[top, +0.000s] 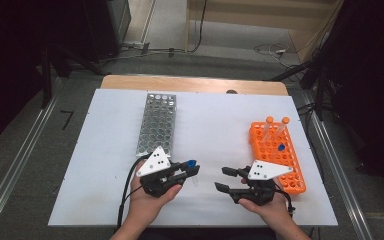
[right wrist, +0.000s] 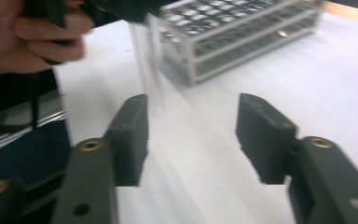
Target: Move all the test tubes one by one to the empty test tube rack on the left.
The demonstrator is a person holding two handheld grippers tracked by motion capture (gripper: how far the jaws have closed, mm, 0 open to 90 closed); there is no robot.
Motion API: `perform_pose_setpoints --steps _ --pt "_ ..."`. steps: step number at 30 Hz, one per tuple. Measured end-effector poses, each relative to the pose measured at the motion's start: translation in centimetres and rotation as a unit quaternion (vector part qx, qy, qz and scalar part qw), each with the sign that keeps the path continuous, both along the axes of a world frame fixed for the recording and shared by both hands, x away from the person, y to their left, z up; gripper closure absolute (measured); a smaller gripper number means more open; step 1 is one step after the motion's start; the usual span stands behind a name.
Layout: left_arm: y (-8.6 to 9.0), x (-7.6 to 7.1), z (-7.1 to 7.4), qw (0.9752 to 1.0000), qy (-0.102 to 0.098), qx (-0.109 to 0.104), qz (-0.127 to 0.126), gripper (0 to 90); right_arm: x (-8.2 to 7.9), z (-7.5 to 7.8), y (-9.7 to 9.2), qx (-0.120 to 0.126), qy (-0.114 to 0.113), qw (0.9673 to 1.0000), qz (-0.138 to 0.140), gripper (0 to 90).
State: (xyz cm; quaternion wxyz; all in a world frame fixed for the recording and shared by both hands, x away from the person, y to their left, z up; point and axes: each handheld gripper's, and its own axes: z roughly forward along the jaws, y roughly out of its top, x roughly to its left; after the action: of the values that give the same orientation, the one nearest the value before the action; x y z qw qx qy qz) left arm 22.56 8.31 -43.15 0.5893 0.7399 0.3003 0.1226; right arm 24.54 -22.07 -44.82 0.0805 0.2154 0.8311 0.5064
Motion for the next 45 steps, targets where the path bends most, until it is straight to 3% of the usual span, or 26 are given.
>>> perform_pose_setpoints --steps 7,12,21,32,45 --pt "1.4 1.1 0.7 0.9997 -0.008 -0.001 0.021 76.8 0.6 -0.2 -1.9 -0.005 -0.005 0.9994 -0.034 28.6" --pt "2.4 2.2 1.2 0.9993 -0.013 -0.003 0.036 76.9 1.0 0.3 -4.2 0.019 0.005 0.9979 -0.062 21.6" --pt "3.9 4.7 1.9 0.9979 -0.019 -0.012 0.061 76.9 1.1 0.2 -7.4 0.032 0.008 0.9952 -0.092 12.0" --pt "5.1 7.8 2.8 0.9953 -0.028 -0.004 0.092 76.9 1.0 -0.3 -9.3 0.043 0.005 0.9952 -0.088 8.3" --pt "6.1 11.7 2.8 0.9910 -0.012 0.000 0.133 76.8 1.6 -0.6 -11.3 0.051 0.014 0.9932 -0.104 1.7"
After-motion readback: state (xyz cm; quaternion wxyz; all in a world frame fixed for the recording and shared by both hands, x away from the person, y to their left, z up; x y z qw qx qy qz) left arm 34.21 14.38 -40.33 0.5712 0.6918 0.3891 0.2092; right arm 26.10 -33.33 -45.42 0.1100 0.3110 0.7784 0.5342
